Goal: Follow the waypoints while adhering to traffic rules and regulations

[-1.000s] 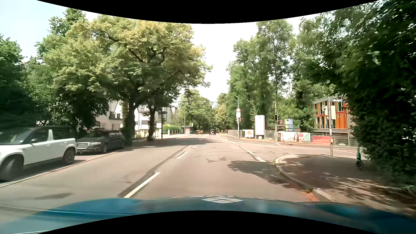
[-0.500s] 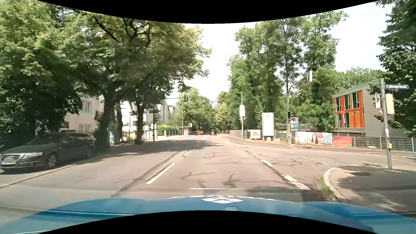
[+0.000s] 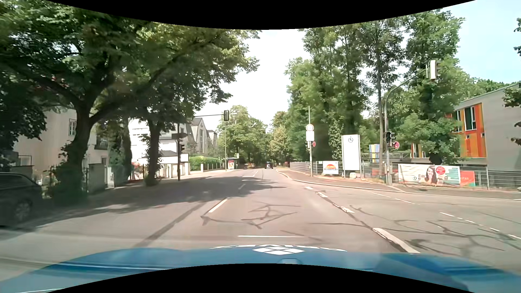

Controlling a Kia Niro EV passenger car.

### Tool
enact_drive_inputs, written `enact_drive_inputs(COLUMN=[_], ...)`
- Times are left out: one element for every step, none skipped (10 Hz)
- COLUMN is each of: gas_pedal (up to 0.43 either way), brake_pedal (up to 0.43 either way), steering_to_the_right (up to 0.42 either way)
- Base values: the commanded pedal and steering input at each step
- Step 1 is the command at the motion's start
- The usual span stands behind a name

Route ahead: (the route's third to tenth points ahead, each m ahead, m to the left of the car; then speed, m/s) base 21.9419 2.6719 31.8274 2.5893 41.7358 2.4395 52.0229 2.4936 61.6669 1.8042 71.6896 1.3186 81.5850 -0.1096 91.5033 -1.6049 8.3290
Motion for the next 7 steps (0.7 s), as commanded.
enact_drive_inputs(gas_pedal=[0.169, 0.169, 0.169, 0.169, 0.177, 0.177, 0.177], brake_pedal=[0.0, 0.0, 0.0, 0.0, 0.0, 0.0, 0.0], steering_to_the_right=[-0.007, -0.007, -0.007, -0.006, -0.006, -0.006, -0.006])
